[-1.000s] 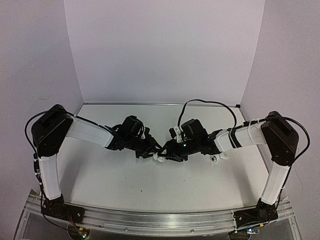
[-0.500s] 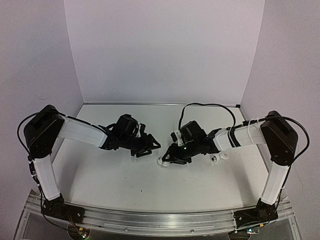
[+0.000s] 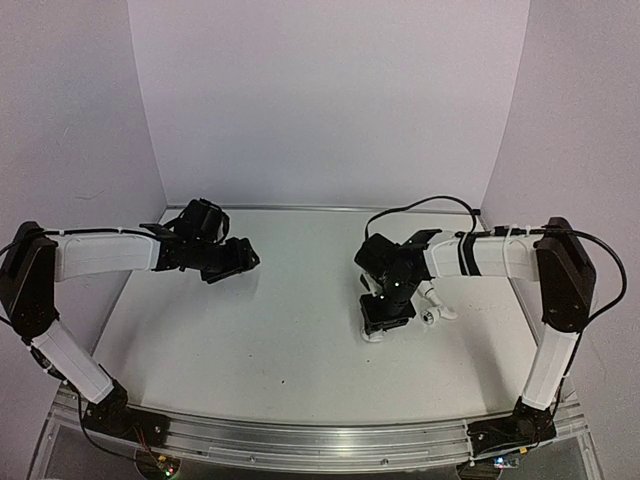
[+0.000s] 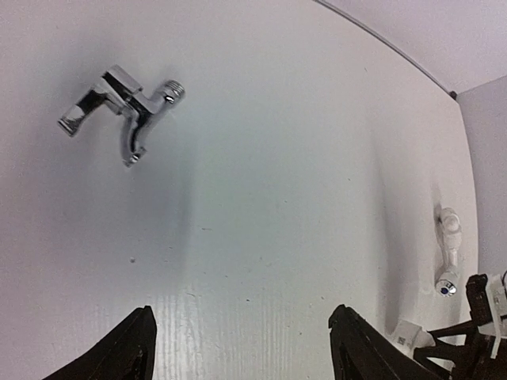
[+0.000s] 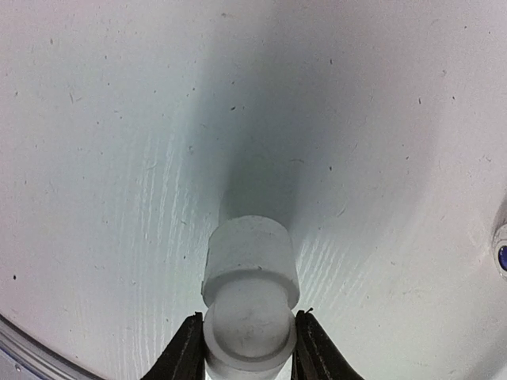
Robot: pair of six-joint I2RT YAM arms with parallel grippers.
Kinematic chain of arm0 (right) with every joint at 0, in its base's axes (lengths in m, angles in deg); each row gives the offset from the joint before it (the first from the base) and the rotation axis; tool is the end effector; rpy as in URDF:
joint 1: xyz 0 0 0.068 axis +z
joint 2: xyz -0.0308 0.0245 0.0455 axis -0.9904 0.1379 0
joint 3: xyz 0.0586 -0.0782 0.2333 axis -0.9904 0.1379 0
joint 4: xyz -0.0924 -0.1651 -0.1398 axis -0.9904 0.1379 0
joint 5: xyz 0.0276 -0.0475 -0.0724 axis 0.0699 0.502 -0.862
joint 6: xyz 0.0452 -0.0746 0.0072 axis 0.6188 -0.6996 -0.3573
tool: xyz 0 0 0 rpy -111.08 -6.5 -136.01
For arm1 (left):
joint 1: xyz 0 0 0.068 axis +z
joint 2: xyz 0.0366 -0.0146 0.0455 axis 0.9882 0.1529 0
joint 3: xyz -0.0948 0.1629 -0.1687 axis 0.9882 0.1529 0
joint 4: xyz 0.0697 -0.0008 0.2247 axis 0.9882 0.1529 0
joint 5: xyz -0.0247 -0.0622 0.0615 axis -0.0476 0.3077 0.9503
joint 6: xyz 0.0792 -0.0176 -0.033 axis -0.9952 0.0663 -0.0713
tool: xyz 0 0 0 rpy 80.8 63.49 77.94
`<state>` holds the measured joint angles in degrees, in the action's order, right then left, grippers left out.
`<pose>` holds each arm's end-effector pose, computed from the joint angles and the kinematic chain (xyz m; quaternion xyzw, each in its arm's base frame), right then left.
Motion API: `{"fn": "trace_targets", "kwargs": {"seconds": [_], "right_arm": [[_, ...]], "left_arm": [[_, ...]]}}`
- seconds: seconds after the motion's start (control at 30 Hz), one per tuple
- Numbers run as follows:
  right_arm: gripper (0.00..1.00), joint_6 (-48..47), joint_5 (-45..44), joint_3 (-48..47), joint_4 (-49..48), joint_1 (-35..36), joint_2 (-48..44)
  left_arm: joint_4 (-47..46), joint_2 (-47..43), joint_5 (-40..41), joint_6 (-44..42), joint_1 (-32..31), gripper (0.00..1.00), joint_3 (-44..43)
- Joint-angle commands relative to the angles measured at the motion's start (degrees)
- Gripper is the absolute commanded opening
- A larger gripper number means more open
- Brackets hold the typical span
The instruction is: Install the water faucets
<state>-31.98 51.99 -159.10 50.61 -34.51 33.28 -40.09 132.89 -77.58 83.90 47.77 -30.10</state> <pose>0.2277 0.2625 0.1401 -0.1724 0.9738 0.1301 0.0710 0.2835 -0.1885 0.1896 -0.0500 0.9210 -0.2362 0.3057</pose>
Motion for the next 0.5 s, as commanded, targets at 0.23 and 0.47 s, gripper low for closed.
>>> {"fn": "trace_targets", "kwargs": {"seconds": [0.23, 0.47], "right_arm": [[0.08, -5.1, 1.9, -9.5, 13.5, 0.6, 7.9], [0.27, -4.7, 1.3, -10.1, 11.2, 0.8, 8.3]], "left_arm": [[6.0, -5.8, 3.2, -3.4, 4.8, 0.81, -4.0], [6.2, -7.0, 4.0, -3.6, 6.5, 0.91, -3.8]]}}
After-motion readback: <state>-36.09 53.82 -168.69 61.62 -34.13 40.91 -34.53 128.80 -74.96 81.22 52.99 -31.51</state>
